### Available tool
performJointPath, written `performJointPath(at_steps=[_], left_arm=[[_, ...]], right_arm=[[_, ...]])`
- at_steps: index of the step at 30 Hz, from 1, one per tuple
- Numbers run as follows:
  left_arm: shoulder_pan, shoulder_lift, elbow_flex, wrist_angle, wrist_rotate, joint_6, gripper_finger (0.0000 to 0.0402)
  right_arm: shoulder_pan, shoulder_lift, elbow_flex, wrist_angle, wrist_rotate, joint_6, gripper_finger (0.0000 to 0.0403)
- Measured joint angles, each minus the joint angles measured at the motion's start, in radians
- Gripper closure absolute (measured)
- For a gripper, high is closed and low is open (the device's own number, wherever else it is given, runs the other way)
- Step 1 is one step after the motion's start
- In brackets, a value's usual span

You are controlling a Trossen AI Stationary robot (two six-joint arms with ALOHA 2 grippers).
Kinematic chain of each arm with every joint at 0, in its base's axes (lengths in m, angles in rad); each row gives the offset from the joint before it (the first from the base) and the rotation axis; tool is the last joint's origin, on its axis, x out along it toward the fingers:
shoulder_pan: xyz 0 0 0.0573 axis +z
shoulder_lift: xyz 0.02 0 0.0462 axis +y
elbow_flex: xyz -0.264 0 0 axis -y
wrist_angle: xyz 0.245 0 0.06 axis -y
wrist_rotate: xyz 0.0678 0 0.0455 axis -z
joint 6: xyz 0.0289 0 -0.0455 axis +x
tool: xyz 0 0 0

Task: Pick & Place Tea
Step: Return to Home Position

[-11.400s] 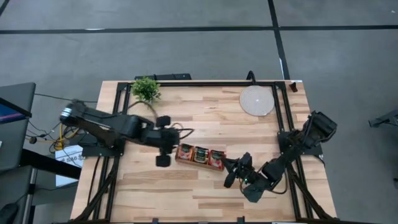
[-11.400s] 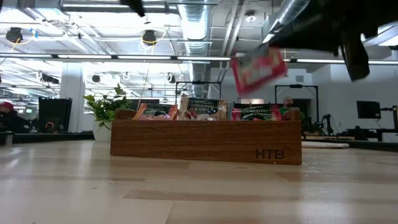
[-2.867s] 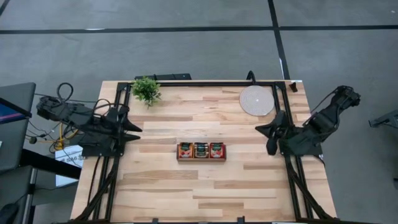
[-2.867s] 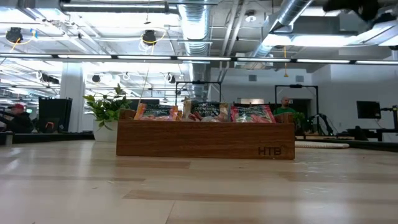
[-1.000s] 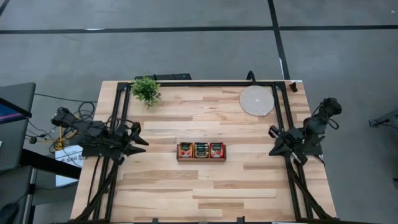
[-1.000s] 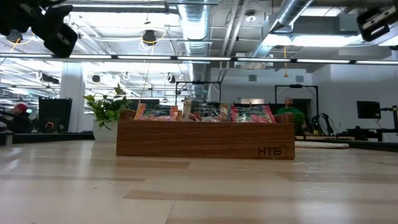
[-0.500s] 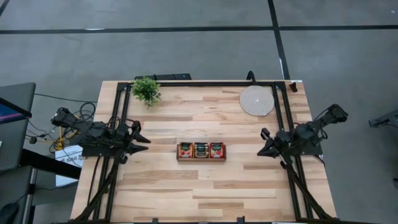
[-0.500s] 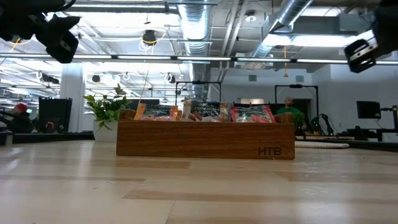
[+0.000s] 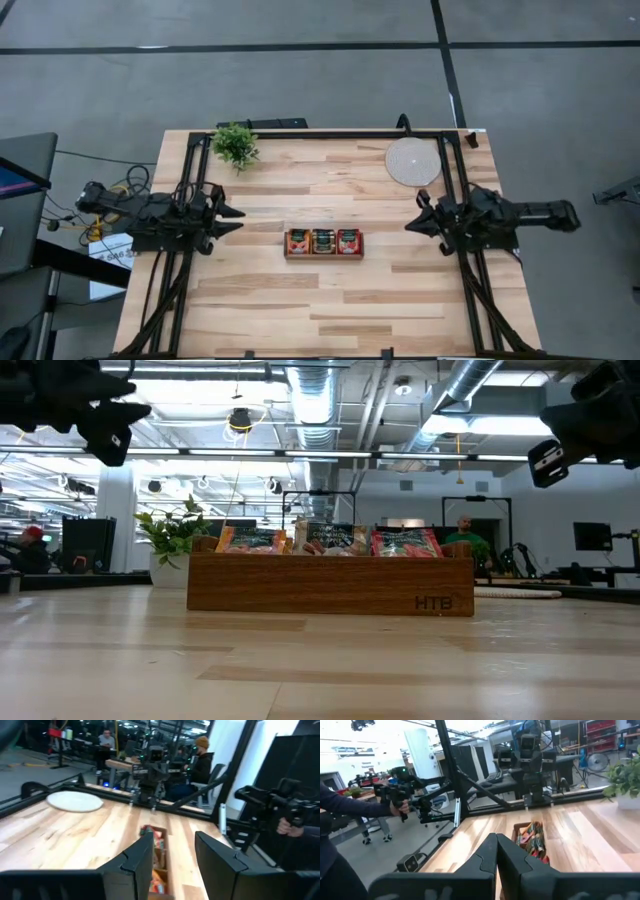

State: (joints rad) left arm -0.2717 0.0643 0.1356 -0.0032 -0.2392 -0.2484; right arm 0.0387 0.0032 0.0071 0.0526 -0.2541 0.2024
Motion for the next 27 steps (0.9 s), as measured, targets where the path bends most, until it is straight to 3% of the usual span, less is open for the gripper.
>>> performJointPath(at_steps=[5, 10, 27], left_arm=[[0.050, 0.000, -0.010, -0.050, 0.066, -0.040, 0.0266], [0.059, 0.001, -0.126, 0.090, 0.046, -0.032, 0.0266], [0.071, -0.001, -0.126, 0.069, 0.022, -0.009, 0.0266]], right_arm=[[-0.077, 0.005, 0.000, 0.007, -0.073, 0.023, 0.0403], [-0.080, 0.005, -0.001, 0.009, -0.074, -0.023, 0.0403], [-0.079, 0.043, -0.001, 0.008, -0.073, -0.020, 0.0403]])
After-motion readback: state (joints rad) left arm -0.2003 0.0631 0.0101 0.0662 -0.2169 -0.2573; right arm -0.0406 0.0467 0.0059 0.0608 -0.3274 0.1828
